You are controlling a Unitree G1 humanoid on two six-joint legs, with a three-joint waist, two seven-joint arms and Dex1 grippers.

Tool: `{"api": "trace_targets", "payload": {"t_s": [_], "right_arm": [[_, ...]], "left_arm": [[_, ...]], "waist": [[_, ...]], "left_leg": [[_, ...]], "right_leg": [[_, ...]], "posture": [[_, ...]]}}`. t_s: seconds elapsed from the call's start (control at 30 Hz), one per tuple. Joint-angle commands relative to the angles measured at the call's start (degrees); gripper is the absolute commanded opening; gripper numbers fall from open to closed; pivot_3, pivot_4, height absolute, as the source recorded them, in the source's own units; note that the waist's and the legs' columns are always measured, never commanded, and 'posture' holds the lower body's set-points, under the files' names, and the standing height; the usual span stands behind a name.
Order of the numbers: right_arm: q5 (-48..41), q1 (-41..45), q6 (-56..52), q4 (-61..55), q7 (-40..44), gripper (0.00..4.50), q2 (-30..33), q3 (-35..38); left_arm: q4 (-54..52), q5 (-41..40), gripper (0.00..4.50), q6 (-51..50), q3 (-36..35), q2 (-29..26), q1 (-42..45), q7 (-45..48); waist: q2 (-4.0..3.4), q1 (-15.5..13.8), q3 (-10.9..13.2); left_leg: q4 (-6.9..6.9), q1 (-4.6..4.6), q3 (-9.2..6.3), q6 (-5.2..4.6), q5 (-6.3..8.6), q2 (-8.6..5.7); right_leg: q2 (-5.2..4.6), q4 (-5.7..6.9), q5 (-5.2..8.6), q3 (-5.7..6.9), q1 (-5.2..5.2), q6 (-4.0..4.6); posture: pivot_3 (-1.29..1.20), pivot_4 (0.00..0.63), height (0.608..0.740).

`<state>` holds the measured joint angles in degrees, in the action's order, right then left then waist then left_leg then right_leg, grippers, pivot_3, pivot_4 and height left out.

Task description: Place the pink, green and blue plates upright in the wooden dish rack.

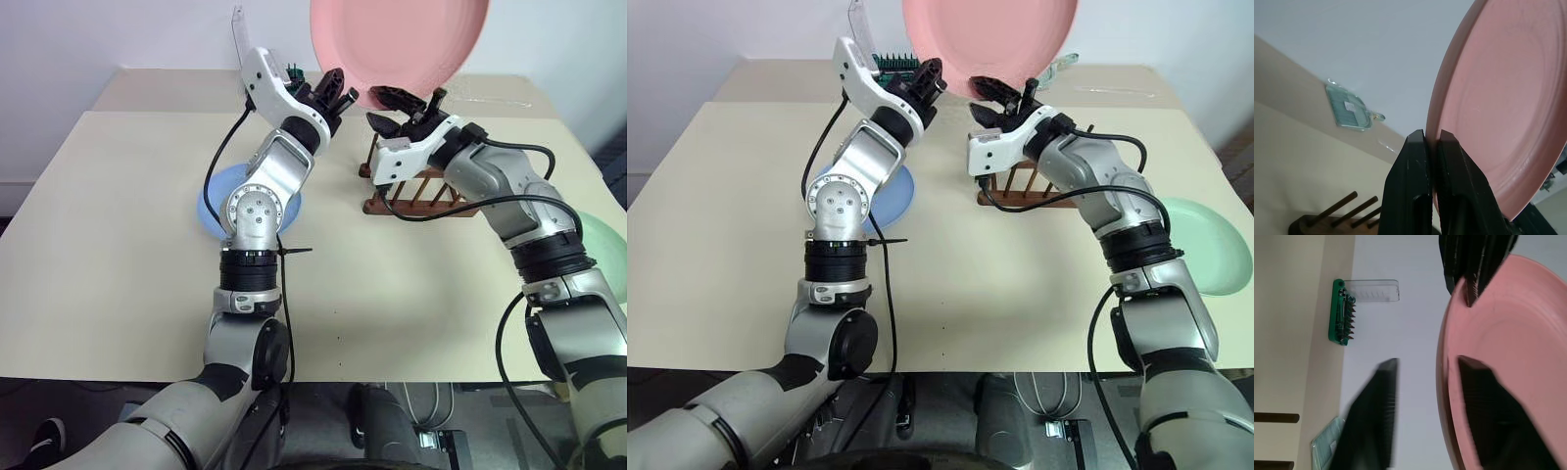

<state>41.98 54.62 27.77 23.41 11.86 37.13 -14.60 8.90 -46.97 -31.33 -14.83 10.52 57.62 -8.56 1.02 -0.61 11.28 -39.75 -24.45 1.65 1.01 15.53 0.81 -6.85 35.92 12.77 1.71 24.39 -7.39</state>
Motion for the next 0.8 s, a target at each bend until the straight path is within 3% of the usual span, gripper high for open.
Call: {"api": "trace_targets", "payload": {"t_s": [0.03, 0.13, 0.23, 0.4, 0.47, 0.67, 0.8], "right_arm": [[-1.4, 1.8, -0.5, -0.3, -0.6, 0.03, 0.1, 0.9], [-1.9, 1.8, -0.7, 0.2, -0.8, 0.03, 0.5, 1.0], [-1.8, 1.6, -0.9, 1.0, -1.4, 0.00, 1.3, 1.3], [-5.5, 1.9, -1.6, 4.2, -2.5, 0.00, 3.8, 4.5], [-11.9, 2.5, -1.7, 6.2, -1.5, 0.00, 3.2, 7.7], [-33.3, 6.0, -3.7, 10.9, 7.4, 0.00, 1.0, 17.6], [-64.7, 8.9, -23.4, 5.4, 20.4, 0.00, -5.4, 31.9]], "left_arm": [[-2.5, -1.4, 0.00, -0.3, 1.1, 2.1, -0.2, 1.4], [-2.1, 0.4, 0.00, 0.5, 2.7, 1.8, -0.3, 3.5], [-2.0, -0.1, 0.97, -0.6, 3.2, 1.9, -0.4, 5.3], [-3.7, -1.0, 3.36, -2.5, 5.0, 1.0, -0.5, 9.5], [-5.4, -1.5, 4.33, -3.7, 5.9, 0.0, -1.3, 12.1], [-11.2, 2.5, 4.42, -4.5, 11.3, -7.0, -5.1, 21.1], [-8.3, 7.7, 4.42, -1.2, 13.0, -15.0, -5.2, 29.6]], "waist": [[0.00, 0.0, 0.0], [-0.01, 0.0, 0.0], [-0.01, -0.1, 0.0], [-0.01, -0.1, 0.0], [-0.01, 0.0, 0.0], [-0.05, 0.7, 0.0], [-0.09, 1.5, 0.0]], "left_leg": [[0.00, 0.00, 0.00, 0.00, 0.00, 0.00], [0.00, 0.00, 0.00, 0.00, 0.00, 0.00], [0.00, -0.01, 0.00, 0.00, 0.00, 0.00], [0.00, -0.02, -0.01, 0.00, 0.00, 0.00], [0.02, -0.01, 0.00, -0.01, 0.00, 0.00], [0.17, 0.05, 0.01, -0.01, 0.00, 0.02], [0.29, 0.12, -0.01, -0.02, 0.00, 0.07]], "right_leg": [[0.00, 0.00, 0.00, 0.00, 0.00, 0.00], [0.00, -0.01, 0.00, 0.00, 0.00, 0.00], [0.00, -0.02, 0.00, 0.01, 0.00, 0.00], [0.00, -0.05, 0.00, 0.02, -0.02, 0.00], [0.00, -0.07, 0.00, 0.01, -0.02, 0.00], [0.01, -0.11, 0.00, 0.00, -0.02, 0.01], [0.06, -0.08, -0.01, 0.00, -0.02, 0.03]], "posture": [[0.00, 0.150, 0.724], [0.00, 0.150, 0.724], [0.00, 0.150, 0.724], [0.00, 0.150, 0.724], [0.00, 0.150, 0.724], [0.00, 0.150, 0.724], [0.00, 0.150, 0.724]]}}
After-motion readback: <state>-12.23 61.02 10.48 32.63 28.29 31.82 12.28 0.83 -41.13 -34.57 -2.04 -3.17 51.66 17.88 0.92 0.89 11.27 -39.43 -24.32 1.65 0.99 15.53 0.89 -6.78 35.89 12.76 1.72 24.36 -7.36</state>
